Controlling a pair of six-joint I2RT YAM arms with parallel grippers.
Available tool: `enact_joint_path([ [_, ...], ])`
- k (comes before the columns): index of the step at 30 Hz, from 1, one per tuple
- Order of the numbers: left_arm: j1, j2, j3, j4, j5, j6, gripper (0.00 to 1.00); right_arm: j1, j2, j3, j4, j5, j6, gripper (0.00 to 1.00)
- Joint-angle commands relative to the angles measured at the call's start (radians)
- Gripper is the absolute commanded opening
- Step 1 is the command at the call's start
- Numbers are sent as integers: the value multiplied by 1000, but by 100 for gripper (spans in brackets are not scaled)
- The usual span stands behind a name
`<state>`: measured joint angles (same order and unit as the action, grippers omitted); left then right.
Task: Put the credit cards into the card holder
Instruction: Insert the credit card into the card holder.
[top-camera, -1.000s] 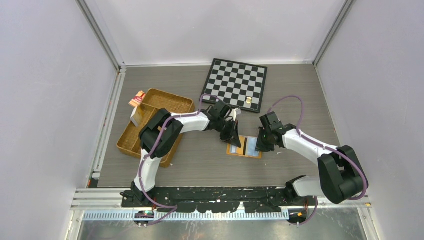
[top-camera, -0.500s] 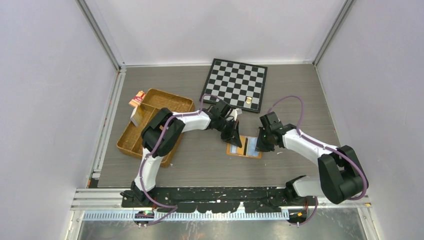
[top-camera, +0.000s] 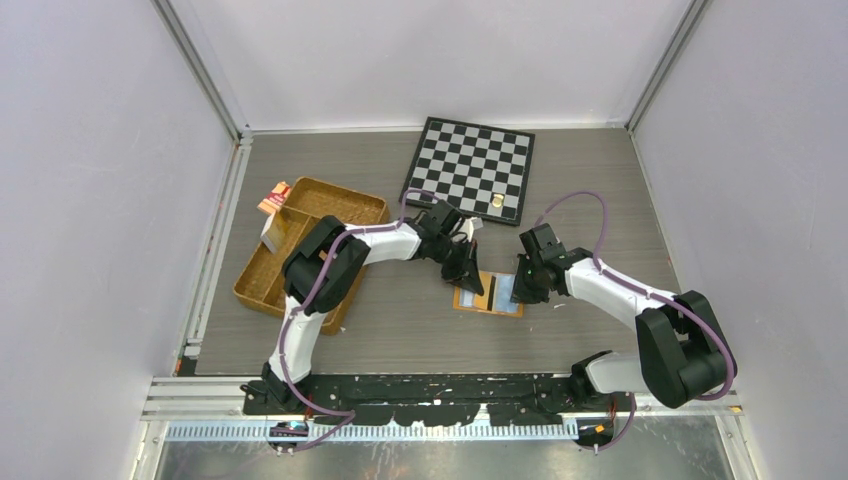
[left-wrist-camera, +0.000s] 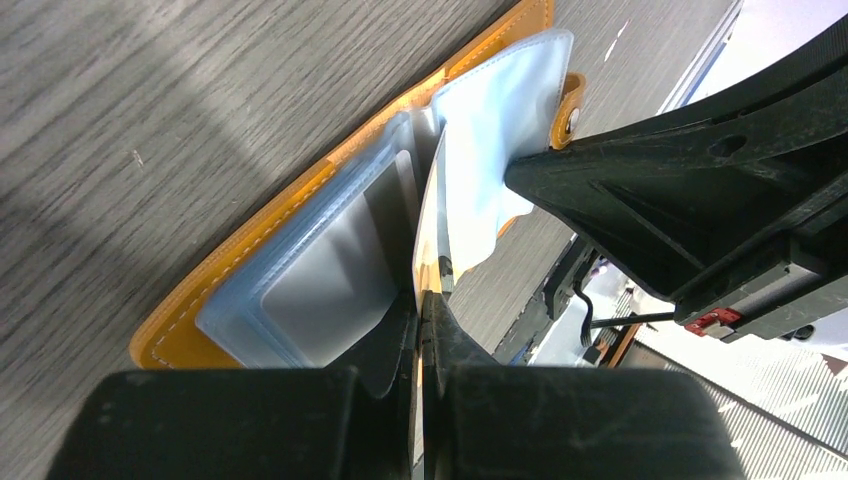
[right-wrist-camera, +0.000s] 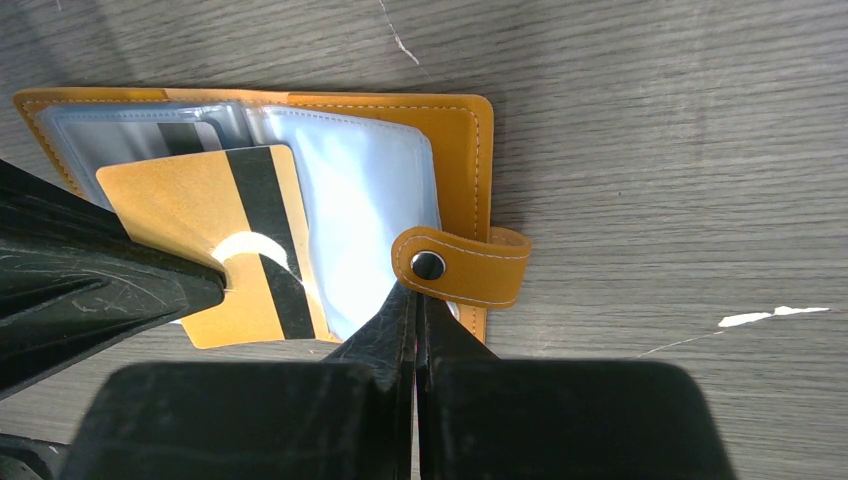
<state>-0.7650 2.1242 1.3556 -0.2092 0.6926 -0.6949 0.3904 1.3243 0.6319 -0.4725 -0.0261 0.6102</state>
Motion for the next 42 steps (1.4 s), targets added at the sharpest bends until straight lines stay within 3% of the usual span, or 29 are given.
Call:
enact_joint_path([
  [1,6,2,-62,-38,-102,22,0,-2,-1,-1,-16,63,-15,1],
  [12,4,-25,-125,0,-90,3,0,0,-2,-1,-16,60,-13,0],
  [30,4,75,-41,-5,-84,-20,0,0,-4,-1,-15,63,-14,1],
  [42,9,11,-126,25,-97,-34,0,0,-6,-5,-11,66,-13,0],
])
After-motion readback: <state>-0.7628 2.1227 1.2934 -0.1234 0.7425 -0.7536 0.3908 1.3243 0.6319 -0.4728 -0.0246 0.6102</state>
